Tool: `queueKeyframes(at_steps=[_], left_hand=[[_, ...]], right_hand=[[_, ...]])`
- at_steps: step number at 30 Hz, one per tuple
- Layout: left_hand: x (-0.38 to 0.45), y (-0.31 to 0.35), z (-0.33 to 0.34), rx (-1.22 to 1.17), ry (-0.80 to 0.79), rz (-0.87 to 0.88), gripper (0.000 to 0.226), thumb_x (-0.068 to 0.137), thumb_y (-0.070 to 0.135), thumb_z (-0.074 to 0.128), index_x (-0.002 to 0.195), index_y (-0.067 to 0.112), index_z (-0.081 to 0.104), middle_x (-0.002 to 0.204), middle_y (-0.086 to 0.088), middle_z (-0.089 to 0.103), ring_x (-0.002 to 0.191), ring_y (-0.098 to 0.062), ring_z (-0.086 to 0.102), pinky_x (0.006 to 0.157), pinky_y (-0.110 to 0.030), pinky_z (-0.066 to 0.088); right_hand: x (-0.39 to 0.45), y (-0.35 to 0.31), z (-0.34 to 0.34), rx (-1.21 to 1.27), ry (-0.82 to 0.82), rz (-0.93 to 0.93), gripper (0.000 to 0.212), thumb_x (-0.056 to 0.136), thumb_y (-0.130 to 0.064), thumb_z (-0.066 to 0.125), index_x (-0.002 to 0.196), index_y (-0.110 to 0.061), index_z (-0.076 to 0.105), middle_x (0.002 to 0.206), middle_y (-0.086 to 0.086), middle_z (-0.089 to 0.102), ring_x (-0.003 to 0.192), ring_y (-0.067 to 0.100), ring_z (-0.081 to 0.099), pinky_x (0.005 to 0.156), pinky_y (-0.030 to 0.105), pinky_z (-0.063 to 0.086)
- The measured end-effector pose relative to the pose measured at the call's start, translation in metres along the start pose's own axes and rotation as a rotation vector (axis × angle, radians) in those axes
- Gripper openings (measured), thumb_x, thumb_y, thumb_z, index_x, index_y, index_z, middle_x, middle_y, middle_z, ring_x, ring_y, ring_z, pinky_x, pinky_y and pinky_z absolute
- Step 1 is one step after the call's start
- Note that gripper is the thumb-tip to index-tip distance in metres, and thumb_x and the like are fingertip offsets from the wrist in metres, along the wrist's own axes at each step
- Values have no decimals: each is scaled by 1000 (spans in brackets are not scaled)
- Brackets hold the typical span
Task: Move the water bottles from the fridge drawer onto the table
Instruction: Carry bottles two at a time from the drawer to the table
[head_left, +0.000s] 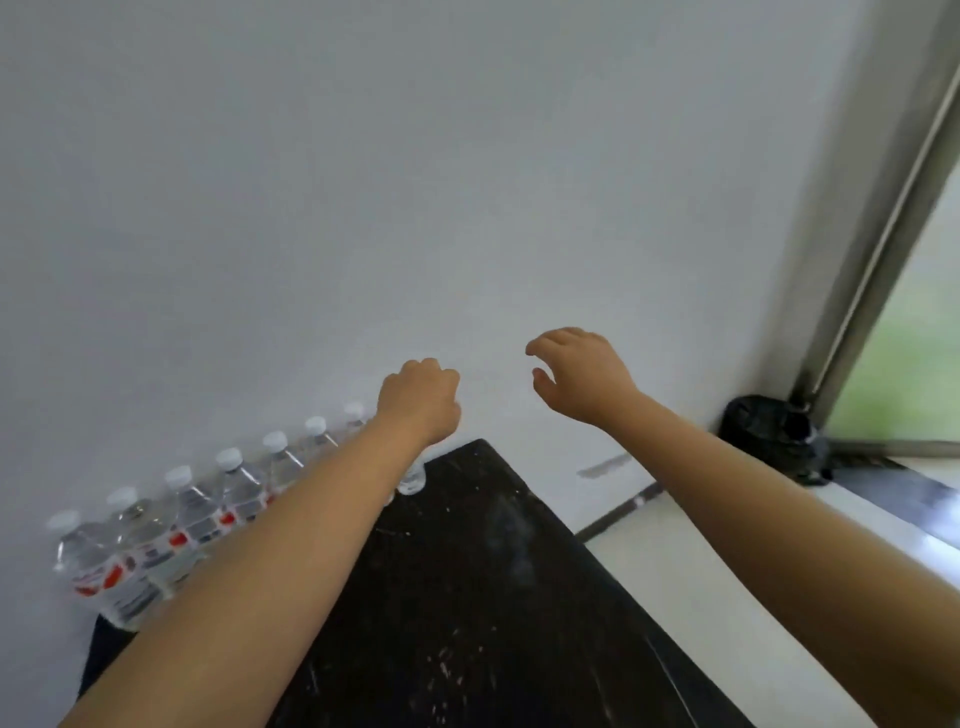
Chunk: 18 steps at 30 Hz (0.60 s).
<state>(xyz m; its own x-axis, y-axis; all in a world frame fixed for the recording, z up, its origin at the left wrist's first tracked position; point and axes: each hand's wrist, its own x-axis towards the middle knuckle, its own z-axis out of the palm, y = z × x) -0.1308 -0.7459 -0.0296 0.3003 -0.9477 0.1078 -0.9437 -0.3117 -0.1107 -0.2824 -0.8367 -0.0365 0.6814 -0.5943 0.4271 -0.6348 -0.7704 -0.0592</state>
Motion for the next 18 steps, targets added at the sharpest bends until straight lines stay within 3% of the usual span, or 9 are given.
queueKeyframes(at_steps=[8,11,18], left_hand=[[-94,208,-21,-100,73,490,36,96,22,41,128,10,52,130,-11,53,117,-29,51,92,-37,44],[-138,293,-23,-117,26,664,36,95,24,43,127,11,52,130,-11,52,119,-30,49,94,-38,43],[-230,491,-56,-111,57,979,32,94,19,41,121,10,54,126,-12,54,118,-31,50,92,-37,42]], right_hand=[[-235,61,-106,-61,151,529,31,89,-13,47,116,-6,61,121,13,63,113,30,55,91,34,41],[-326,88,-143,-123,150,706,27,86,-10,48,106,-2,65,112,18,65,105,36,57,87,38,44],[-515,162,-233,-309,122,995,28,87,-13,48,108,-4,64,111,16,67,101,35,59,84,38,46]])
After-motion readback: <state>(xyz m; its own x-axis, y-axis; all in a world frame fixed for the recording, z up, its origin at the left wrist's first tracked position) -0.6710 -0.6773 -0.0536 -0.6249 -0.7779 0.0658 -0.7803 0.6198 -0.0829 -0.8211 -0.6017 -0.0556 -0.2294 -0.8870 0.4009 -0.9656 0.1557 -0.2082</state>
